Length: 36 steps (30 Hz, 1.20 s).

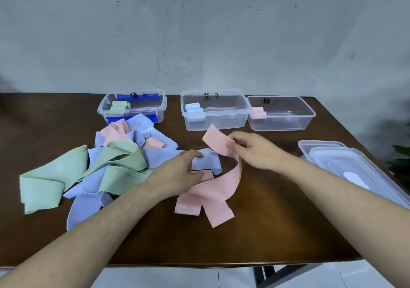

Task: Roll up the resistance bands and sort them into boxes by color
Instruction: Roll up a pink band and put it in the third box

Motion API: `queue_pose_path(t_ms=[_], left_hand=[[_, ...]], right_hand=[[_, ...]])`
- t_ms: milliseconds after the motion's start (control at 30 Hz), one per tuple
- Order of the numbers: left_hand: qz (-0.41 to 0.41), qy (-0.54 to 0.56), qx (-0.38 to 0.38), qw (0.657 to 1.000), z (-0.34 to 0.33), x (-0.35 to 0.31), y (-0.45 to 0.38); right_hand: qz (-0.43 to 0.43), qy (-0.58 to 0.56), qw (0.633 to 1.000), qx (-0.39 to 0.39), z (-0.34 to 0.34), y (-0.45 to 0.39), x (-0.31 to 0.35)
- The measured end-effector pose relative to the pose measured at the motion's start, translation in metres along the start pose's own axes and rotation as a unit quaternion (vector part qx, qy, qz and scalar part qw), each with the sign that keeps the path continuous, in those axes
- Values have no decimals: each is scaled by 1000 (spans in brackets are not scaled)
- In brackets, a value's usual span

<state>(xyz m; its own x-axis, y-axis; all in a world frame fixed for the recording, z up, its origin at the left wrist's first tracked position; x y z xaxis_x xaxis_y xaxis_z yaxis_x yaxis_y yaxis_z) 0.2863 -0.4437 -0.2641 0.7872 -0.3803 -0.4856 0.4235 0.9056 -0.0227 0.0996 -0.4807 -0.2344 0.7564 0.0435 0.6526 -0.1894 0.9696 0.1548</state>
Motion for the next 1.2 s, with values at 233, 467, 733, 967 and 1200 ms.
queue_pose_path(t_ms=[233,467,733,967,1200], left_hand=[[-49,91,-6,995,6,-41,-8],[-40,319,-85,943,26,-74,-10],[-50,435,-197,877,51,-103,-4],[-40,505,-209,837,61,-126,3],[-56,569,-201,795,71,-147,3]], right_hand=[[-35,-165,986,19,16,13,8],[-40,-346,936,40,30,34,23],[-37,-411,910,25,42,67,34],[-81,-337,938,-2,43,93,12],[-126,-287,950,0,35,116,-5]])
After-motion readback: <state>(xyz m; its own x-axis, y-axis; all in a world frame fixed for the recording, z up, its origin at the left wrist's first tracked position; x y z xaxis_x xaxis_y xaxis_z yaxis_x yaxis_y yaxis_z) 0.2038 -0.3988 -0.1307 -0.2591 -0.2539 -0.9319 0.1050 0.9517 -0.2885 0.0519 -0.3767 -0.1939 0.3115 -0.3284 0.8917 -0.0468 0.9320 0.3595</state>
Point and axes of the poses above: each hand's wrist, its own y-axis away from the middle knuckle, its own z-axis out of the back of the hand, x = y × z, the point moved 7 cm from there along -y, towards the middle knuckle, and after that the axes turned 15 degrees about -z, right-handed, at the moved point
